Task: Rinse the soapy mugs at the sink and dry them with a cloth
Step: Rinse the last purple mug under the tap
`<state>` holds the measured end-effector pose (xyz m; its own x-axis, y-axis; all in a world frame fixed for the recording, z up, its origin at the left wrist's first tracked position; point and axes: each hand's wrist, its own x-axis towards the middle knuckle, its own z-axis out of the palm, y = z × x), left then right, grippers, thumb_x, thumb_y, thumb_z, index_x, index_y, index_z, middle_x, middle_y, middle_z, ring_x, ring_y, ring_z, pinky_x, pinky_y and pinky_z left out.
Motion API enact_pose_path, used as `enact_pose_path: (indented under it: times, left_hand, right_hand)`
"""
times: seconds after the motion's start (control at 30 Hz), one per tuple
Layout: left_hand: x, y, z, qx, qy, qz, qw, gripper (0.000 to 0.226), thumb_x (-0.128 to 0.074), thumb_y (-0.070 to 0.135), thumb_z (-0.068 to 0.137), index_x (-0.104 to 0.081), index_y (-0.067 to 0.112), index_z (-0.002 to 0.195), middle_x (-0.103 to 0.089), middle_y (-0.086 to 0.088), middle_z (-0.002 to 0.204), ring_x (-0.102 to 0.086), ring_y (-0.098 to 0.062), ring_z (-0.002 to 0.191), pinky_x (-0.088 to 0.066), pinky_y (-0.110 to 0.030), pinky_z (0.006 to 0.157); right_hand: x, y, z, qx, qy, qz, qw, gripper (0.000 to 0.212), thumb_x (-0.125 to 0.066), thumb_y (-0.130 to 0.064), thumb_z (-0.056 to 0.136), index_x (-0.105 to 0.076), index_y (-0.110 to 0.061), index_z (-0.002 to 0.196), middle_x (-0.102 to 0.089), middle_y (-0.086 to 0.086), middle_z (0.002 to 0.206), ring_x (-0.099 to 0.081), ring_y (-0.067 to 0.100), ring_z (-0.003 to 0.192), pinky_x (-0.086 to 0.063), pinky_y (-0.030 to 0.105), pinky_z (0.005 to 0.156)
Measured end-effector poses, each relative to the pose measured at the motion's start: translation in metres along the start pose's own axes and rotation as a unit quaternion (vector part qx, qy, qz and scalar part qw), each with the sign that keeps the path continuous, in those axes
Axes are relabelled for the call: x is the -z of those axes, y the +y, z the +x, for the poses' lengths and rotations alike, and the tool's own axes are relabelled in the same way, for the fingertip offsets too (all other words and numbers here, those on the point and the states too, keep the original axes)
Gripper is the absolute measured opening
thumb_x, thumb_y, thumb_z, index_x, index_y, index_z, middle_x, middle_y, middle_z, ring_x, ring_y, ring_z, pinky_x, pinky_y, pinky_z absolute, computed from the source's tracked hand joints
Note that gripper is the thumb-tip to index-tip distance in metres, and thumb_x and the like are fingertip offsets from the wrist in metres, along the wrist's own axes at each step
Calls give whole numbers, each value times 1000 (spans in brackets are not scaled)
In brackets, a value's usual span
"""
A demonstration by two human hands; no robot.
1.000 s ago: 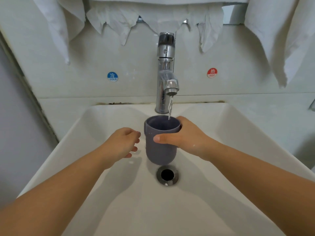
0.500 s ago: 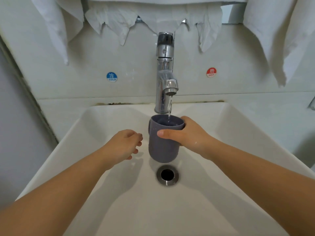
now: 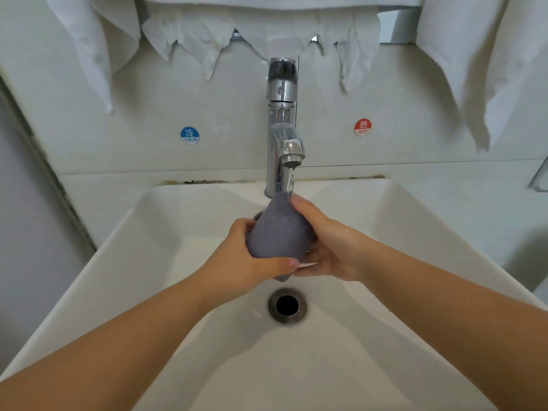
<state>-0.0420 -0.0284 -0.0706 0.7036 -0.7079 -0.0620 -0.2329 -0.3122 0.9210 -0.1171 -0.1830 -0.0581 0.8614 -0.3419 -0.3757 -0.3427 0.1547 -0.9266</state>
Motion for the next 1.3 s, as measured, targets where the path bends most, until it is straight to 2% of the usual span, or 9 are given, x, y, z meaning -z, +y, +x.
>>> enact_pose_path:
  times: [0.17, 0.27, 0.33, 0.43, 0.57, 0.8, 1.03, 1.13, 1.3]
  left_hand:
    - [6, 7, 0, -49, 40, 86, 994, 66, -91, 27, 59, -43, 34, 105, -59, 14, 103, -62, -2, 86, -47, -18, 62]
    - [11, 16, -2, -110, 31, 173, 978, 72, -89, 27, 61, -45, 43, 116, -56, 20, 105, -57, -1, 92, -43, -10, 64]
    - [12, 21, 0, -146, 26, 233, 961, 75, -87, 29, 61, -46, 45, 122, -54, 13, 109, -54, -5, 99, -46, -14, 76]
    - [17, 30, 0, -156, 32, 310, 937, 79, -84, 34, 61, -42, 40, 128, -52, 9, 109, -48, -16, 105, -49, -33, 86]
    - [18, 46, 0, -164, 25, 363, 917, 69, -83, 44, 57, -44, 36, 114, -57, 11, 101, -54, -14, 95, -53, -38, 79]
    - [6, 63, 1, -90, 26, 236, 967, 44, -80, 48, 67, -58, 32, 101, -60, 13, 96, -58, -2, 83, -49, -21, 64]
    - [-5, 61, 19, 104, 65, 159, 980, 56, -55, 62, 86, -58, 10, 105, -60, -3, 97, -57, -20, 84, -43, -27, 67]
    - [-5, 56, 25, 184, 63, 89, 977, 53, -38, 61, 93, -55, 11, 90, -56, -6, 81, -52, -19, 68, -44, -26, 59]
    - [1, 42, 29, 245, 21, -31, 969, 49, -34, 54, 94, -60, 12, 93, -61, -10, 78, -56, -23, 66, -53, -31, 62]
  right_hand:
    - [16, -10, -3, 11, 19, 5, 1000, 40, -63, -52, 82, -65, -23, 108, -70, 4, 113, -66, 24, 105, -50, 45, 97]
    - [26, -10, 0, -22, 15, -17, 999, 58, -53, -70, 80, -64, -24, 113, -70, 1, 114, -65, 22, 107, -49, 43, 95]
    - [33, -7, 4, -43, 31, -36, 998, 69, -40, -77, 82, -62, -18, 110, -69, 5, 112, -64, 23, 106, -48, 42, 93]
    - [40, -3, 9, -39, 78, -99, 991, 66, -32, -70, 91, -60, -12, 105, -68, 7, 105, -63, 23, 99, -47, 43, 95]
    - [43, 2, 12, -23, 104, -188, 976, 60, -37, -61, 95, -61, -10, 117, -67, 8, 110, -63, 23, 103, -48, 42, 96]
    - [43, 1, 13, -1, 95, -186, 978, 54, -41, -56, 95, -67, -10, 107, -70, 11, 104, -63, 27, 97, -49, 46, 99]
    - [43, -2, 9, -3, 93, -165, 982, 49, -40, -53, 97, -64, -11, 107, -68, 11, 108, -65, 23, 94, -48, 44, 98]
    - [43, -3, 7, 4, 91, -149, 985, 45, -39, -52, 98, -64, -14, 102, -67, 9, 105, -63, 21, 88, -49, 42, 96]
    - [43, -5, 8, 3, 98, -127, 987, 48, -40, -54, 97, -62, -12, 96, -68, 9, 99, -65, 22, 88, -51, 41, 91]
